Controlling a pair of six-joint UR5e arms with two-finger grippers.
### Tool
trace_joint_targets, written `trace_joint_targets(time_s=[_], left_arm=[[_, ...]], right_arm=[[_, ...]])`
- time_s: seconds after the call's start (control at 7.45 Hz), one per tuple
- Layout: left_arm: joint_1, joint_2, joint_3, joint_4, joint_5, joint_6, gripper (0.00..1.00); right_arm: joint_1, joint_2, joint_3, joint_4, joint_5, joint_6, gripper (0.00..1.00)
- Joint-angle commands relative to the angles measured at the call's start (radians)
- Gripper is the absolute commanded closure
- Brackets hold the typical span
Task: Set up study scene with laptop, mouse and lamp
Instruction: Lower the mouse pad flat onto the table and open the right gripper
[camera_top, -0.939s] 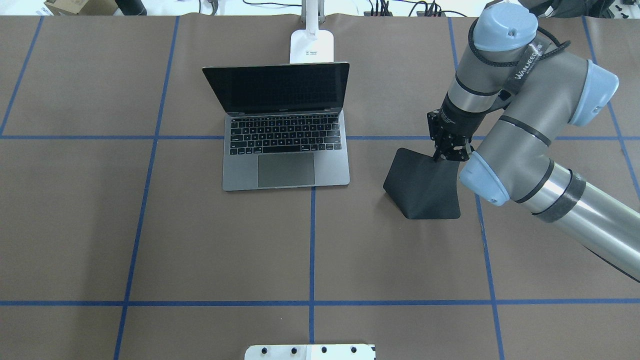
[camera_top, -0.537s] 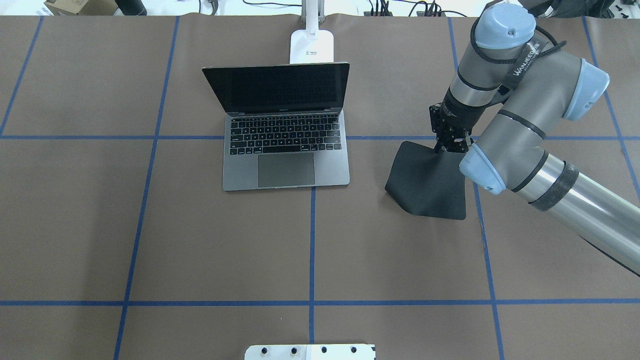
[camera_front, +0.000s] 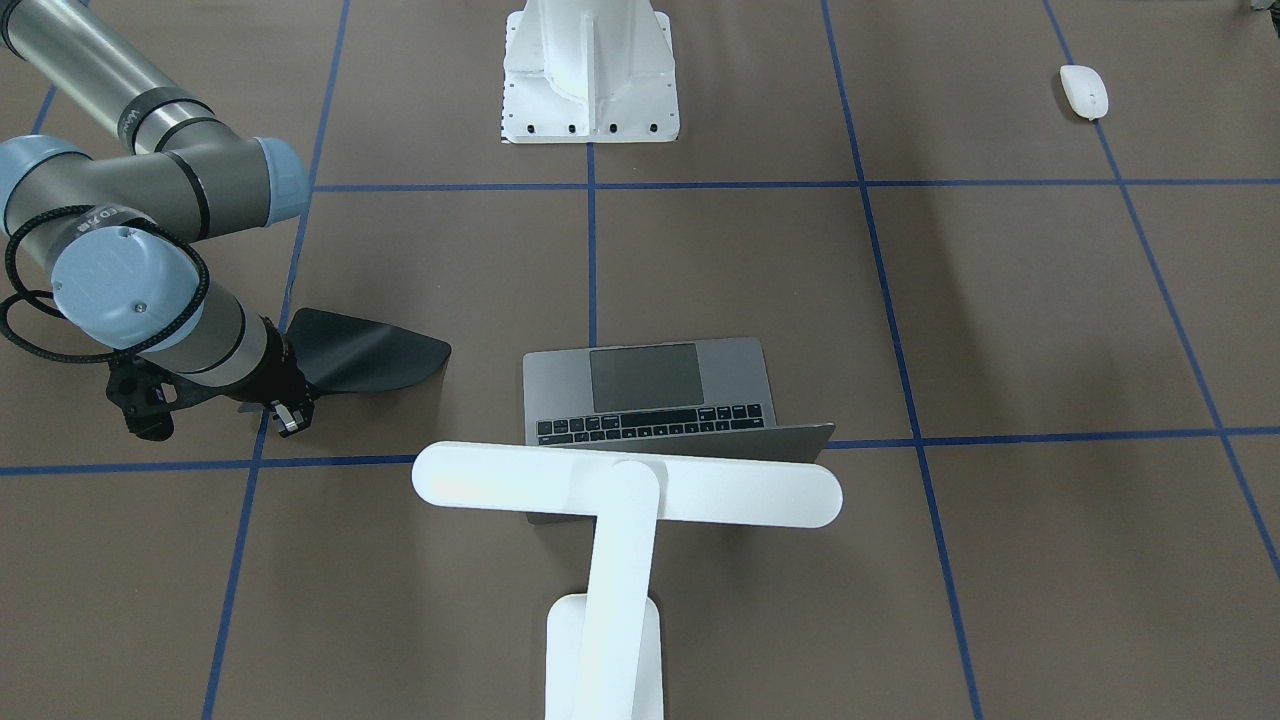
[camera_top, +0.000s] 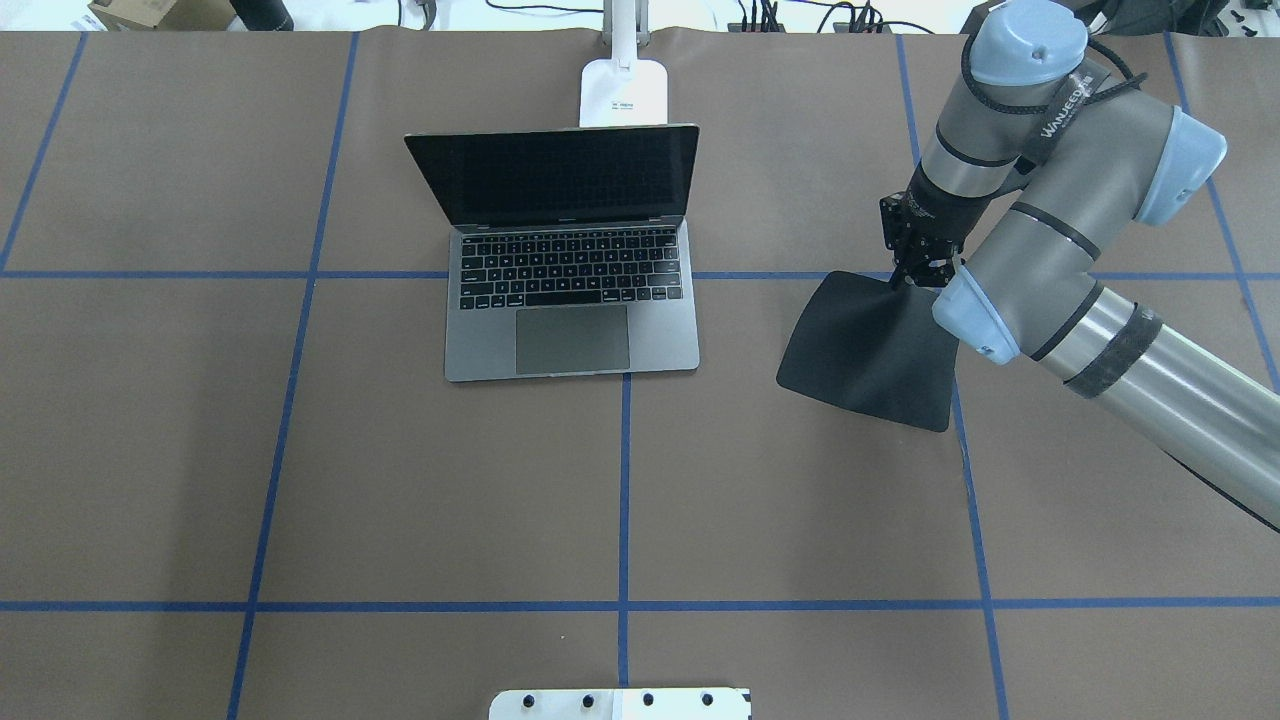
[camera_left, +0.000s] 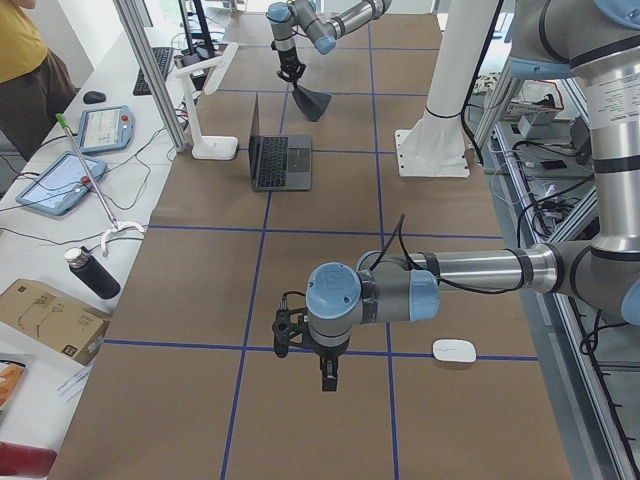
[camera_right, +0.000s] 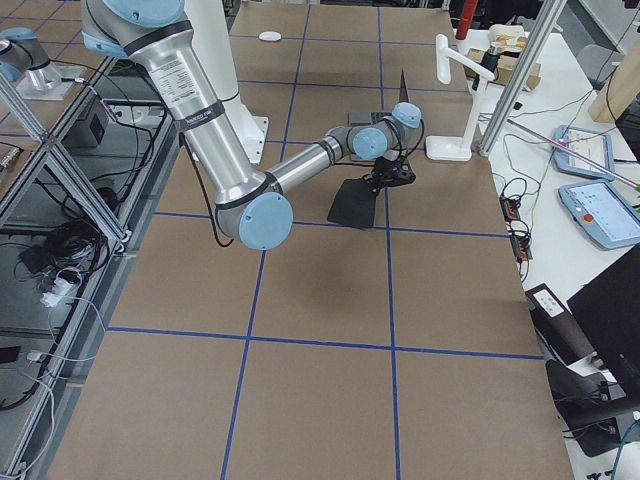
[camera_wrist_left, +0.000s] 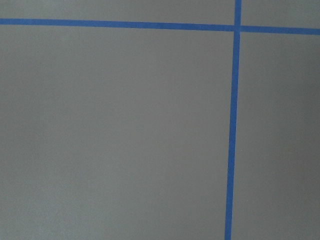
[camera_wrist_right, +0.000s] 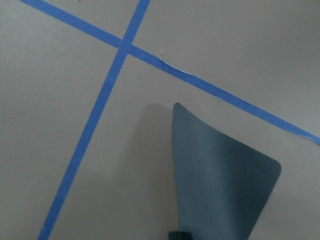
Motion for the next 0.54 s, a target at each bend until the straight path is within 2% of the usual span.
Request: trace_joint_targets(time_s=[0.0, 0.13, 0.27, 0.4], left_arm=[[0.000, -0.001, -0.004, 0.000, 0.000, 0.000, 0.00], [0.000, -0.001, -0.002, 0.000, 0.000, -0.002, 0.00], [0.000, -0.003, -0.002, 0.000, 0.000, 0.000, 0.00], [0.000, -0.003, 0.000, 0.000, 0.000, 0.000, 0.00]], right_arm=[[0.001, 0.001, -0.018, 0.003, -0.012, -0.005, 1.00], [0.001, 0.001, -0.024, 0.042, -0.012, -0.002, 0.89], [0.000, 0.001, -0.037, 0.068, -0.012, -0.002, 0.53], [-0.013, 0.004, -0.038, 0.075, -0.021, -0.005, 0.01]])
